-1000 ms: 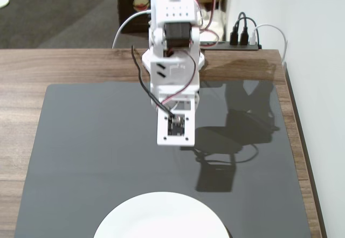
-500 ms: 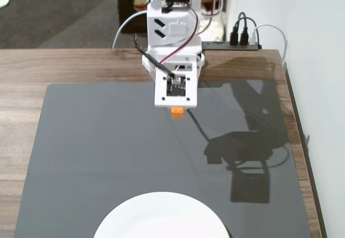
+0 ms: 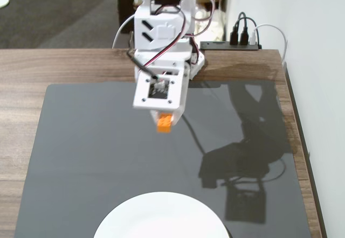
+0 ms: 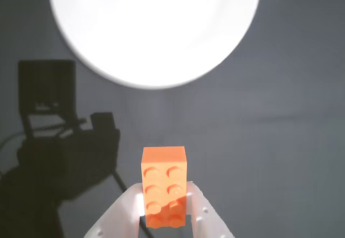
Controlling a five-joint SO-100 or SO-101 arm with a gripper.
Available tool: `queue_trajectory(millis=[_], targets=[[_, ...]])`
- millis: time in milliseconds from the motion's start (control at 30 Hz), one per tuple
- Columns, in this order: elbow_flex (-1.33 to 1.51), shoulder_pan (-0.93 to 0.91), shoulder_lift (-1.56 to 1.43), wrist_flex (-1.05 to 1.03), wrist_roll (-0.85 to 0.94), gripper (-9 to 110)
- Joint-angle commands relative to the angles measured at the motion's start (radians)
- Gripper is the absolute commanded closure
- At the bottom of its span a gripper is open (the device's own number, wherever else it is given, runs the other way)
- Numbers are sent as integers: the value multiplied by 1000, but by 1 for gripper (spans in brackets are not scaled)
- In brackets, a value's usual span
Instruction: Grasp a lego block and put it on the plate.
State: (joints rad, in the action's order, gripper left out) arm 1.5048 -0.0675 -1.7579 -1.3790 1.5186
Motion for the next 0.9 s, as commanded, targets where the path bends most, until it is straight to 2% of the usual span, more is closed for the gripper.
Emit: queue_trajectory(millis=[0, 333, 867], targets=[[-141, -21, 52, 20, 2, 98], [-549, -44, 431, 49, -6, 98], [-787, 12, 798, 64, -40, 98]])
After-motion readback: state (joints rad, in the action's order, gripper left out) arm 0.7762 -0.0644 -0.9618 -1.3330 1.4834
